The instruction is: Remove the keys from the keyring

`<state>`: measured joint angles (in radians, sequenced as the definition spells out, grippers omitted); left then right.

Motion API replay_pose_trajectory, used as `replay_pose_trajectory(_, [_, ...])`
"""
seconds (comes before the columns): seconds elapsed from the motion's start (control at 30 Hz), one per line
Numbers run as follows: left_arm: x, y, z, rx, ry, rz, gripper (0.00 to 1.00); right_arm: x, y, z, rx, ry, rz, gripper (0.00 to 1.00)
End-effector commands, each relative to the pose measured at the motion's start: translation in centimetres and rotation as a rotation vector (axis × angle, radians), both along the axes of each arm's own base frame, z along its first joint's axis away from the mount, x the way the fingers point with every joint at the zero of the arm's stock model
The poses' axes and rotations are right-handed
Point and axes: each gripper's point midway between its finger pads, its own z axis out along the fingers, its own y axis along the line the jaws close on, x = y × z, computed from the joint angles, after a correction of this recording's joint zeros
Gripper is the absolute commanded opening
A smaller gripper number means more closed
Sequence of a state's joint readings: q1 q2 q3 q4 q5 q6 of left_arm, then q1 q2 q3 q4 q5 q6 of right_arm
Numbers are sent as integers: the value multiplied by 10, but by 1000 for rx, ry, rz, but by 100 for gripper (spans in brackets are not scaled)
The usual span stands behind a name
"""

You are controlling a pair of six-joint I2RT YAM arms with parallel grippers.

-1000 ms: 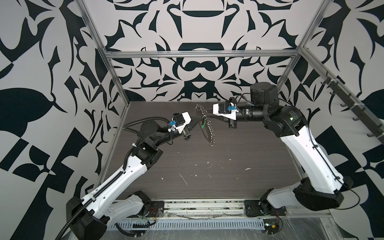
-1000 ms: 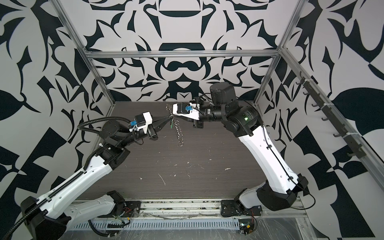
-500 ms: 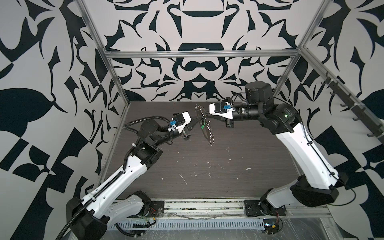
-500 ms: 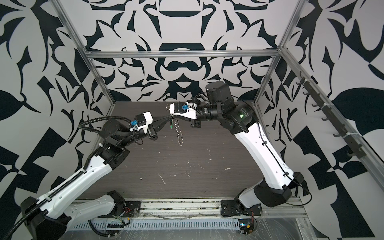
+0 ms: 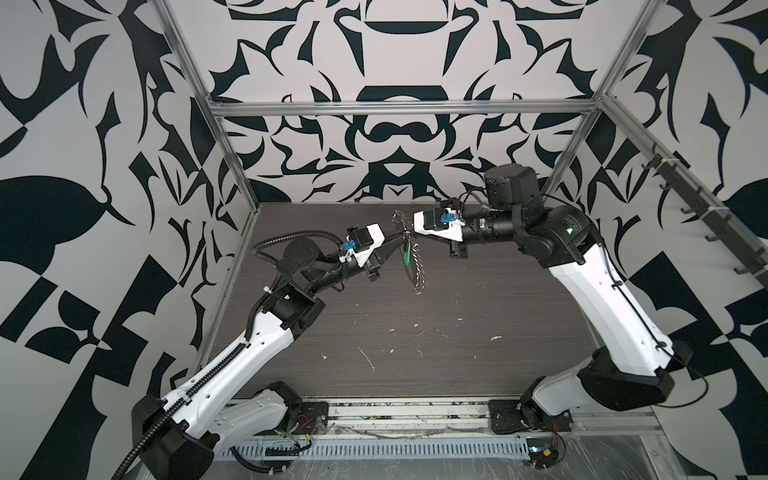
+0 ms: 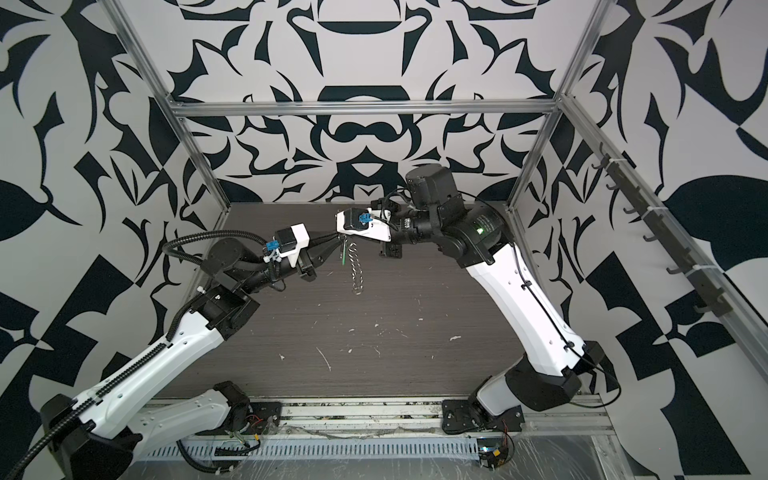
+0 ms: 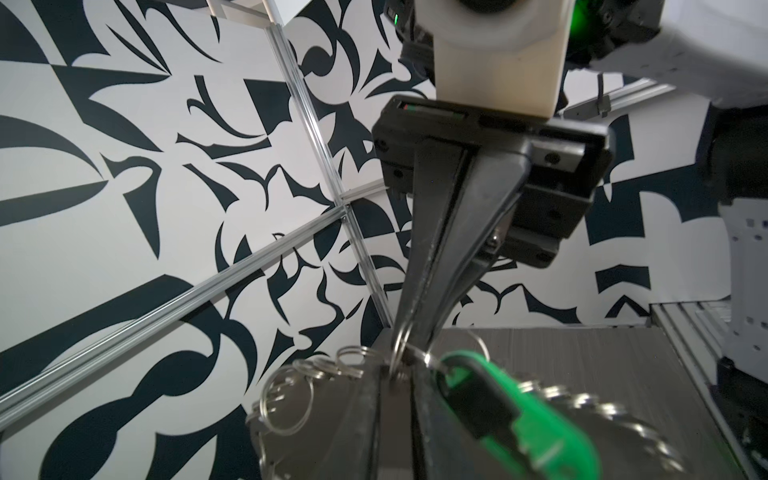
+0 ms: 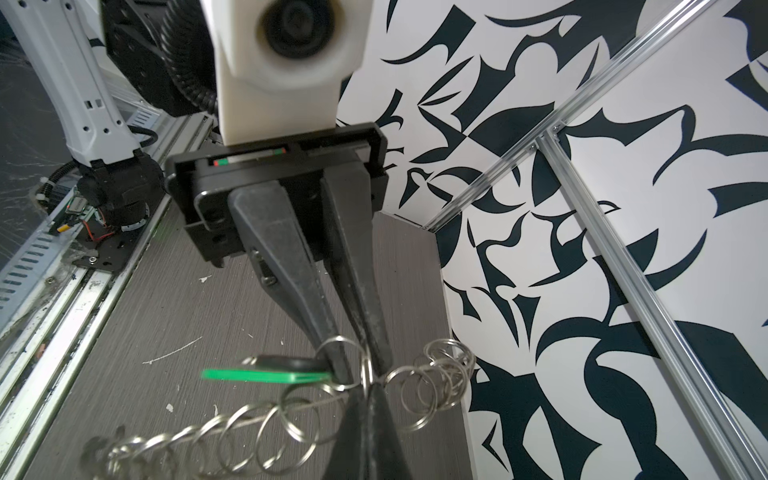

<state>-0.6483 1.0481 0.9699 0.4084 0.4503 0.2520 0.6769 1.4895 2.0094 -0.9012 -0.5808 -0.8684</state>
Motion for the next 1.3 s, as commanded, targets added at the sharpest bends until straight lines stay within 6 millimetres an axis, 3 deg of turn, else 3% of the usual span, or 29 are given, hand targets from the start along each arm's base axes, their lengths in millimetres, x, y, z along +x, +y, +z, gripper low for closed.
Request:
replay_pose_trajectory(0.0, [7, 16, -4, 11, 44, 69, 31, -4, -3, 29, 56, -88, -1, 0])
replay_pose_trajectory(0.13, [17, 39, -8, -5, 140, 140, 37, -2, -4, 26, 44, -94, -12, 0])
replay_pose_trajectory(0.27, [13, 48, -5, -22, 238, 138, 39, 1, -5, 23, 43, -100, -31, 0])
replay_pose_trajectory(0.47, [-2, 39, -1, -81, 448, 5, 41, 12, -5, 16, 50, -123, -77, 0])
replay_pose_trajectory(0.53, [-4, 37, 1, -115, 503, -28, 46, 14, -5, 13, 51, -127, -86, 0])
replay_pose_trajectory(0.7, [-5, 44, 5, -197, 572, -24, 48, 15, -6, 7, 50, -121, -97, 0])
replay_pose_trajectory(1.27, [-8, 13, 1, -143, 683, -155, 40, 18, 2, -6, 3, -116, -105, 0])
